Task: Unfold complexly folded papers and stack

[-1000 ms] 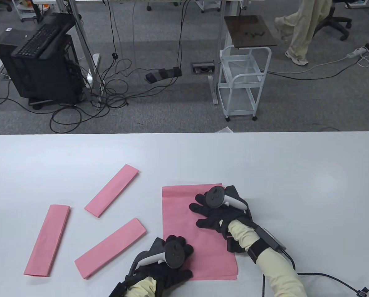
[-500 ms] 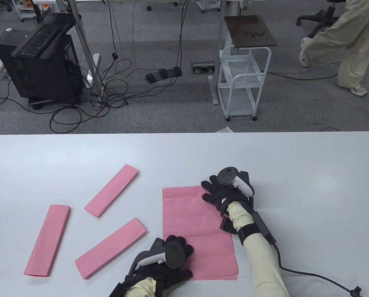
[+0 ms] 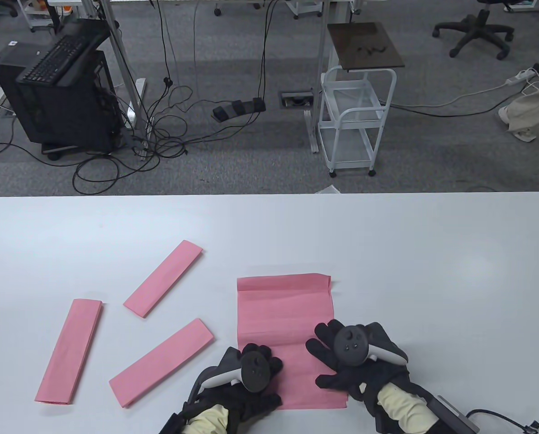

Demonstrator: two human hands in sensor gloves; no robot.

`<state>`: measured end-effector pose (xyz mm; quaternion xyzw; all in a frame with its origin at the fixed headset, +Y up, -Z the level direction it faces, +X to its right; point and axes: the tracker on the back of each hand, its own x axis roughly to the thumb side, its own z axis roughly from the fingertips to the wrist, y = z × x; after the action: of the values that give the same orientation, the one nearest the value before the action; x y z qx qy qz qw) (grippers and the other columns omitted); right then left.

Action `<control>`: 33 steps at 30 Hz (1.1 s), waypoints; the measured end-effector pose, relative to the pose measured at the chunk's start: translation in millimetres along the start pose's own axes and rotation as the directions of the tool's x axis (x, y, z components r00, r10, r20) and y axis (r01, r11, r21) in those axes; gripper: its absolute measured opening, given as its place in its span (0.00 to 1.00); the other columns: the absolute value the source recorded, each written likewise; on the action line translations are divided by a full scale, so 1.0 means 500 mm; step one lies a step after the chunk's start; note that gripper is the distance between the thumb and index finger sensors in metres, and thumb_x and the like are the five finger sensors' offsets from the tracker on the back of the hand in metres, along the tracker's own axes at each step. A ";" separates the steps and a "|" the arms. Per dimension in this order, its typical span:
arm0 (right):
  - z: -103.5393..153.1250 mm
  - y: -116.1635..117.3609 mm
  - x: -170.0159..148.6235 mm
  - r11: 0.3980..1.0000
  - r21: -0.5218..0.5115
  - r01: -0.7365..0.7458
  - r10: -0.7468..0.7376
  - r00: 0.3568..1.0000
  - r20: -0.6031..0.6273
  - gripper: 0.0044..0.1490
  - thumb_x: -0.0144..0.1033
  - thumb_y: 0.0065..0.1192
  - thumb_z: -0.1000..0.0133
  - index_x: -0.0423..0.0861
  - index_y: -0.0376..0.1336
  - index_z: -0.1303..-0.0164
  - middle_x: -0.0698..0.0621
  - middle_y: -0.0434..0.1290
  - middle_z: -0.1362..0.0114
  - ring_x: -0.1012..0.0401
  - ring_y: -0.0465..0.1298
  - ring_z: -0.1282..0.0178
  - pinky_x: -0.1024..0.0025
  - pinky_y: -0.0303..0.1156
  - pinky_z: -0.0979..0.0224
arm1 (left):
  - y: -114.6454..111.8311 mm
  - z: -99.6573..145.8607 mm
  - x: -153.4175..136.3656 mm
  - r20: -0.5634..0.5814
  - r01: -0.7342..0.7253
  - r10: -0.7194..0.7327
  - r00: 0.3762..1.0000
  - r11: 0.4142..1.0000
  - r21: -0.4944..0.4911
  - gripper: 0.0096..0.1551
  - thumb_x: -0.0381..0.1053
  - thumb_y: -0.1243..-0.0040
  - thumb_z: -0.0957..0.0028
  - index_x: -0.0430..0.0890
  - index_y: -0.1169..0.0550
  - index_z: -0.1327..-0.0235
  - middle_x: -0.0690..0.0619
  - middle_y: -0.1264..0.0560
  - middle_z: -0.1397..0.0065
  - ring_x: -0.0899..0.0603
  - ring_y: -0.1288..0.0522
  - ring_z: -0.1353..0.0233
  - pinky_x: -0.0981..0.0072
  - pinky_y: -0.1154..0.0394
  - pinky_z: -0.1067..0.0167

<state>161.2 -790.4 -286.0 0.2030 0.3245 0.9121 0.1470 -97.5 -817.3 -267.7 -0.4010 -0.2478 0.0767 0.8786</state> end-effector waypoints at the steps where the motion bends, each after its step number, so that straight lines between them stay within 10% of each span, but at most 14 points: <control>1: -0.002 0.017 -0.008 1.000 0.023 0.004 -0.004 1.000 -0.025 0.47 0.59 0.51 0.44 0.66 0.35 0.20 0.64 0.24 0.15 0.64 0.19 0.19 0.50 0.12 0.26 | 0.000 0.000 0.000 0.000 -0.001 0.001 1.000 1.000 0.001 0.44 0.71 0.70 0.39 0.63 0.78 0.33 0.64 0.89 0.30 0.48 0.91 0.29 0.51 0.88 0.37; 10: -0.006 0.026 -0.021 0.997 0.049 0.054 -0.053 0.998 -0.023 0.47 0.59 0.51 0.43 0.70 0.31 0.23 0.69 0.21 0.17 0.67 0.17 0.20 0.52 0.10 0.27 | 0.030 0.009 0.053 -0.069 0.054 -0.044 0.997 0.987 0.148 0.42 0.66 0.64 0.38 0.56 0.65 0.23 0.55 0.78 0.20 0.39 0.78 0.20 0.42 0.79 0.31; 16: -0.006 0.026 -0.022 0.998 0.041 0.048 -0.047 0.999 -0.026 0.47 0.59 0.50 0.43 0.70 0.31 0.23 0.69 0.21 0.17 0.67 0.17 0.20 0.52 0.11 0.27 | 0.015 -0.037 0.107 -0.035 0.052 -0.049 0.998 0.995 0.081 0.45 0.66 0.63 0.38 0.56 0.70 0.26 0.55 0.81 0.23 0.40 0.82 0.22 0.42 0.80 0.32; 33: -0.005 0.027 -0.023 0.997 0.053 0.047 -0.045 0.999 -0.027 0.47 0.60 0.49 0.43 0.70 0.30 0.23 0.70 0.20 0.18 0.68 0.16 0.21 0.53 0.10 0.27 | 0.007 0.070 -0.028 -0.180 0.014 -0.012 0.984 1.000 0.011 0.42 0.64 0.63 0.38 0.61 0.72 0.29 0.62 0.82 0.25 0.47 0.82 0.21 0.43 0.79 0.30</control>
<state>168.3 -806.5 -281.8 0.1874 0.3555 0.9020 0.1581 -126.6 -796.5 -256.1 -0.3991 -0.1698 0.0360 0.9003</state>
